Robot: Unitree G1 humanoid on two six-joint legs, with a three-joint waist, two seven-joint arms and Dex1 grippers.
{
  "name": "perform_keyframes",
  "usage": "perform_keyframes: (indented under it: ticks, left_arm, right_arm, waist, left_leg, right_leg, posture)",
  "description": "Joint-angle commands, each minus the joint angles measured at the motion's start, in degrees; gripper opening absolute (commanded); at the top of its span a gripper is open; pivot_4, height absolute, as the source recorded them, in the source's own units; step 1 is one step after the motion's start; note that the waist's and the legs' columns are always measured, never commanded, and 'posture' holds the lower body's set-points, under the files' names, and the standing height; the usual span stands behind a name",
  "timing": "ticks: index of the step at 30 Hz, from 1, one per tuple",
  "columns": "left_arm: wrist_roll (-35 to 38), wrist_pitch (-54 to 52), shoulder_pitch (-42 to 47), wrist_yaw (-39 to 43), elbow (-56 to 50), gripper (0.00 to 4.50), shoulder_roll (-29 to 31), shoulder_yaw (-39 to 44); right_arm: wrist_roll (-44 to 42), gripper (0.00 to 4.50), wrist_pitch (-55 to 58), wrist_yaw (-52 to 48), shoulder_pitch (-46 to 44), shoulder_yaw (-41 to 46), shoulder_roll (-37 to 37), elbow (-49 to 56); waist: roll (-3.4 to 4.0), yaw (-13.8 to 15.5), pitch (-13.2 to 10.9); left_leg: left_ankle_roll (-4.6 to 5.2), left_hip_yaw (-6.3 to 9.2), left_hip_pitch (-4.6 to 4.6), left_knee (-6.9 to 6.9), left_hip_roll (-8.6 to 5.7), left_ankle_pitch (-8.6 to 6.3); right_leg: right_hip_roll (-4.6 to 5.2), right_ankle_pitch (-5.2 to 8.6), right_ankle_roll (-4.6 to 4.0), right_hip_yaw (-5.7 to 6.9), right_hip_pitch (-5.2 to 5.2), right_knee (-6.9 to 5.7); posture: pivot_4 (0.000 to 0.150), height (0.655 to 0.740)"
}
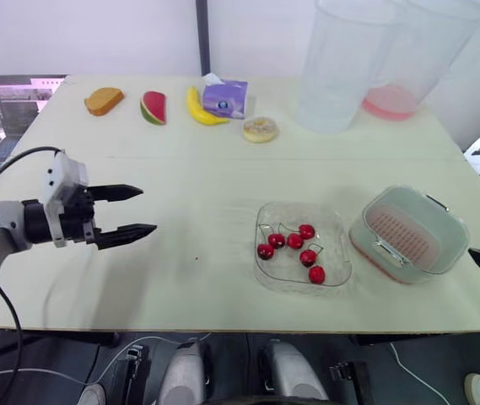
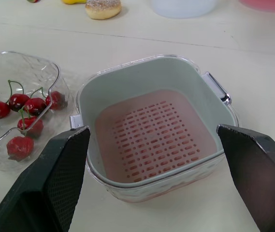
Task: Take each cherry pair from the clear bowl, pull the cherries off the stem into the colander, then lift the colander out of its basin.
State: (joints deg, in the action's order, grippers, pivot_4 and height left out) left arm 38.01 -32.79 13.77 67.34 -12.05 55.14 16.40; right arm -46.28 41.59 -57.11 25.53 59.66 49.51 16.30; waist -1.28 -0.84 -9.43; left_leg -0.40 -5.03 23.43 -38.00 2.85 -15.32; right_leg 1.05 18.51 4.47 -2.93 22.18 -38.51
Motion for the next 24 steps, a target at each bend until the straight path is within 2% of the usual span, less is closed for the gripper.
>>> perform_keyframes:
  ticks: [1,24]
  left_arm:
    - [0.25,0.69,0.80,0.49,0.19,4.50,0.10,0.17]
    - [-2.13,3.41,-0.15,1.53,1.79,4.50,-0.80,-0.66]
  right_arm:
    - [-0.45,4.46,-0.82,-0.27,0.23,2.33,0.15,0.80]
    - [-1.82,4.46,0.87,1.16,0.45,2.87,0.57,4.18]
  waist:
    - [0.00,-0.09,0.00]
    - [0.00,-0.02,0.00]
  left_leg:
    - [0.00,0.00,0.00,0.00,0.00,0.00]
    - [0.00,0.01,0.00,0.00,0.01,0.00]
  right_leg:
    - [-0.01,0.00,0.00,0.00,0.00,0.00]
    - [-0.02,0.00,0.00,0.00,0.00,0.00]
  posture:
    - [0.150,0.7400]
    - [0.150,0.7400]
